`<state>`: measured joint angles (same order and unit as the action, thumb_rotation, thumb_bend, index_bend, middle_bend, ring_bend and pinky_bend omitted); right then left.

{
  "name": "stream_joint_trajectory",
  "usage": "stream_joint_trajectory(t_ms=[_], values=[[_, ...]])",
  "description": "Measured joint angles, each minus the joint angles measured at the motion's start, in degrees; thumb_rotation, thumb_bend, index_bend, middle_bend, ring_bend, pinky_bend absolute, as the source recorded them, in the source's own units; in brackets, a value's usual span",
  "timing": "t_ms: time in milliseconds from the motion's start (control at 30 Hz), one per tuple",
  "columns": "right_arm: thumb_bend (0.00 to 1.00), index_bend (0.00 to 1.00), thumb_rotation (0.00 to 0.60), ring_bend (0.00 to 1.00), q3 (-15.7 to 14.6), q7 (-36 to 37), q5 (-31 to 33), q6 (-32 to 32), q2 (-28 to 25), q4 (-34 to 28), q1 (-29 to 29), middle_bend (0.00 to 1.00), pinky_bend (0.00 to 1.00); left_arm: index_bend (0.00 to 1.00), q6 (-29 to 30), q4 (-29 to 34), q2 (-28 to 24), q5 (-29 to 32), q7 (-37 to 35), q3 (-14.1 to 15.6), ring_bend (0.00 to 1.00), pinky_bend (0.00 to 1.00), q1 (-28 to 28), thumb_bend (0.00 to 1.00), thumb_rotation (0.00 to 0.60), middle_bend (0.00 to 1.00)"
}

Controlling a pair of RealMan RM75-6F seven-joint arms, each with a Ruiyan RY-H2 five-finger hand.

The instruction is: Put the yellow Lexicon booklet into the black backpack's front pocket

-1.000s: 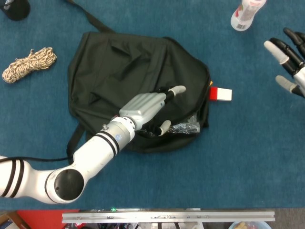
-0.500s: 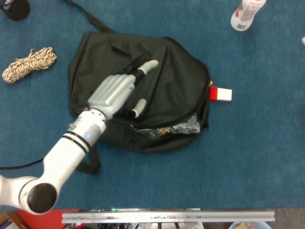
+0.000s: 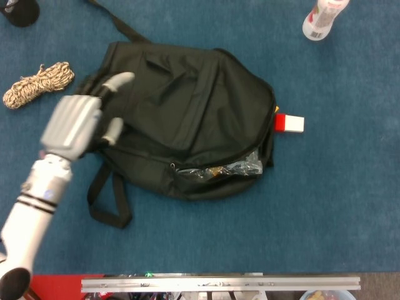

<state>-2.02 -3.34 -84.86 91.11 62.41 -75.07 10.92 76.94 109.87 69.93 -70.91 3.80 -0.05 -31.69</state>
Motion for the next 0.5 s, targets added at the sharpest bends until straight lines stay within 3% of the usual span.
stream_joint_trajectory(t_ms=[267,500], values=[[0.16,0.29,0.6,0.23,-0.3,5.55,-0.12,-0.22,-1.55,0.19,-3.36,0.4,0.41,0.17,8.25,-9.83,1.17,-6.42,-4.63,1.86,0.06,0.11,7.95,0.46,0.6,0.16],[0.16,0.29,0.6,0.24,0.09,7.72,-0.73,0.19,-1.15,1.41,-5.34,0.4,0.41,0.18,12.21,-14.14,0.69,-9.33,-8.49,2.62,0.06,0.11,13.58,0.46,0.6,0.16]])
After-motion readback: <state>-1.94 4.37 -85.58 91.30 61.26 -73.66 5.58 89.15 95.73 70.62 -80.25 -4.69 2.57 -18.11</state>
